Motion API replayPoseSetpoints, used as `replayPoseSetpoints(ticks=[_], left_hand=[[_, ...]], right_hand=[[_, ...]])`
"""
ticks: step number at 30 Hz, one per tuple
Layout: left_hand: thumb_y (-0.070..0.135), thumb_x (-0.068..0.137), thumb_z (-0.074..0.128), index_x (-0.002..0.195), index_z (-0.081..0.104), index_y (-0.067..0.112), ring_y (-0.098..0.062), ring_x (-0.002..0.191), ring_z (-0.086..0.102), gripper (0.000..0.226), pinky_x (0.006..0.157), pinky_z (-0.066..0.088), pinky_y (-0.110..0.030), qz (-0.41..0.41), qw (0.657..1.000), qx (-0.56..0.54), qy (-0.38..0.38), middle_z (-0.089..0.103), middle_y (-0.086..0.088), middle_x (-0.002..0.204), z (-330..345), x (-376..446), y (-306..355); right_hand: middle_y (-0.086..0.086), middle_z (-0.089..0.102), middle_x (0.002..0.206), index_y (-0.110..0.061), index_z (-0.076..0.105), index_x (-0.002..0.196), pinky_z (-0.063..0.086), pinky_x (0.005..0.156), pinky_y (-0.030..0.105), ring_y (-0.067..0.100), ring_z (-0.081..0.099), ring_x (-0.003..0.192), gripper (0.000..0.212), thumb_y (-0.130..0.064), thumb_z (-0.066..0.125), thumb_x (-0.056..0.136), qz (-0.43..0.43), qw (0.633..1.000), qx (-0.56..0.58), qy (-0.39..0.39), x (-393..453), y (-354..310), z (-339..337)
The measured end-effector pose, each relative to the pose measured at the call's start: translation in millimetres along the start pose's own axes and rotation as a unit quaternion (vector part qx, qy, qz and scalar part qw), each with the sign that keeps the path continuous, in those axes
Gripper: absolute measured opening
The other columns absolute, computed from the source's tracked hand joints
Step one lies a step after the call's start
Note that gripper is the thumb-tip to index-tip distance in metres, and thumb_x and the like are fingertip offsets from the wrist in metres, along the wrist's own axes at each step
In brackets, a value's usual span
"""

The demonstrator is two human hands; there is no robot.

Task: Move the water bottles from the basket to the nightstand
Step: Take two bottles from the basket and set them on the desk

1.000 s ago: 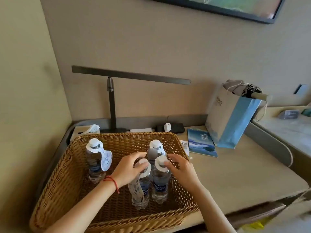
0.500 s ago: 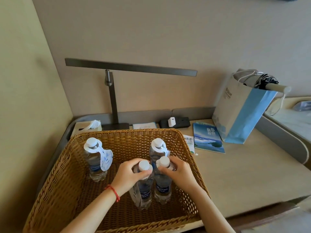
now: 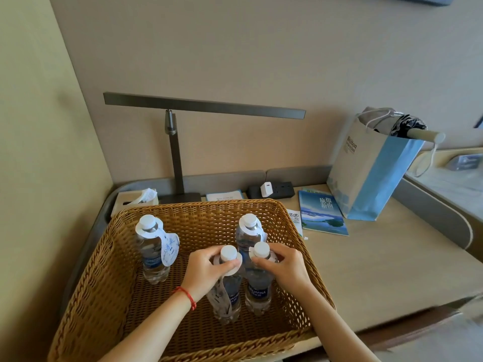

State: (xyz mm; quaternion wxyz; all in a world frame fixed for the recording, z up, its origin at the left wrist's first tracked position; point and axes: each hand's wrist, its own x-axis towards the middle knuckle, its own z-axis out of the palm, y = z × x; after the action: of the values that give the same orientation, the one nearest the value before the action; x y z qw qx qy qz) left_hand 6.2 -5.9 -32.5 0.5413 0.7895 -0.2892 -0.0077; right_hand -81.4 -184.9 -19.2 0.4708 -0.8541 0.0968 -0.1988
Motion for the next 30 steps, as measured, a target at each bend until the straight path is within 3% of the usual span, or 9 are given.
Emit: replayPoseSetpoints(ticks=[5,10,13,18,22,26,30], left_hand=[[0.027,0.069,0.078,0.075,0.064,0.041,-0.005,0.075,0.063,0.02,0.065,0.049,-0.019,0.016,0.999,0.001,0.04,0.067,0.018,0.072,-3.5,0.6,-0.8],[0.025,0.069,0.078,0.079,0.063,0.04,0.013,0.079,0.058,0.024,0.063,0.044,-0.004,0.02,0.997,-0.017,0.079,0.063,0.027,0.073,-10.8,5.6,2.9],[0.033,0.068,0.078,0.076,0.062,0.042,0.013,0.076,0.058,0.019,0.061,0.044,-0.003,0.027,0.995,-0.036,0.086,0.063,0.025,0.07,-20.7,11.5,10.8],[0.06,0.059,0.062,0.074,0.062,0.044,0.007,0.076,0.061,0.023,0.059,0.047,-0.009,0.05,0.991,-0.088,0.083,0.066,0.022,0.072,-37.1,20.3,34.5],[0.061,0.06,0.065,0.077,0.065,0.038,0.002,0.074,0.063,0.028,0.06,0.047,-0.012,0.061,0.988,-0.123,0.072,0.069,0.013,0.074,-46.6,30.5,50.3],[0.058,0.066,0.069,0.075,0.068,0.034,-0.005,0.07,0.066,0.026,0.059,0.051,-0.021,0.073,0.986,-0.141,0.057,0.071,0.01,0.07,-50.1,40.8,67.0],[0.062,0.058,0.063,0.069,0.07,0.038,-0.009,0.066,0.068,0.027,0.055,0.055,-0.02,0.085,0.979,-0.181,0.027,0.072,0.013,0.07,-53.9,49.3,91.7]], right_hand=[[-0.019,0.065,0.073,-0.041,0.065,0.079,0.044,0.058,0.006,-0.012,0.058,0.072,0.019,-0.03,0.077,0.071,0.016,0.999,-0.005,0.029,-3.3,-2.3,-1.4],[-0.014,0.065,0.065,-0.036,0.066,0.07,0.043,0.049,0.008,-0.007,0.059,0.063,0.014,-0.029,0.078,0.071,0.041,0.997,0.014,0.067,-3.7,-6.8,-3.5],[-0.003,0.069,0.069,-0.023,0.069,0.072,0.048,0.051,0.018,0.008,0.063,0.064,0.009,-0.029,0.076,0.072,0.045,0.996,0.021,0.076,-1.7,-18.2,-6.3],[0.016,0.07,0.077,0.002,0.067,0.079,0.054,0.063,0.046,0.03,0.066,0.072,0.03,-0.027,0.074,0.074,0.035,0.993,0.027,0.108,3.3,-50.6,-18.7],[0.013,0.067,0.068,-0.003,0.066,0.07,0.047,0.054,0.035,0.028,0.058,0.06,0.027,-0.029,0.075,0.072,0.022,0.986,0.033,0.164,1.6,-76.6,-31.2],[0.01,0.068,0.07,-0.009,0.068,0.069,0.051,0.056,0.041,0.032,0.062,0.069,0.028,-0.037,0.074,0.068,0.003,0.977,0.024,0.212,-3.8,-100.1,-43.5],[-0.018,0.067,0.063,-0.031,0.066,0.056,0.046,0.047,0.01,0.0,0.063,0.061,0.017,-0.029,0.076,0.069,-0.023,0.966,0.043,0.255,-10.9,-125.0,-61.8]])
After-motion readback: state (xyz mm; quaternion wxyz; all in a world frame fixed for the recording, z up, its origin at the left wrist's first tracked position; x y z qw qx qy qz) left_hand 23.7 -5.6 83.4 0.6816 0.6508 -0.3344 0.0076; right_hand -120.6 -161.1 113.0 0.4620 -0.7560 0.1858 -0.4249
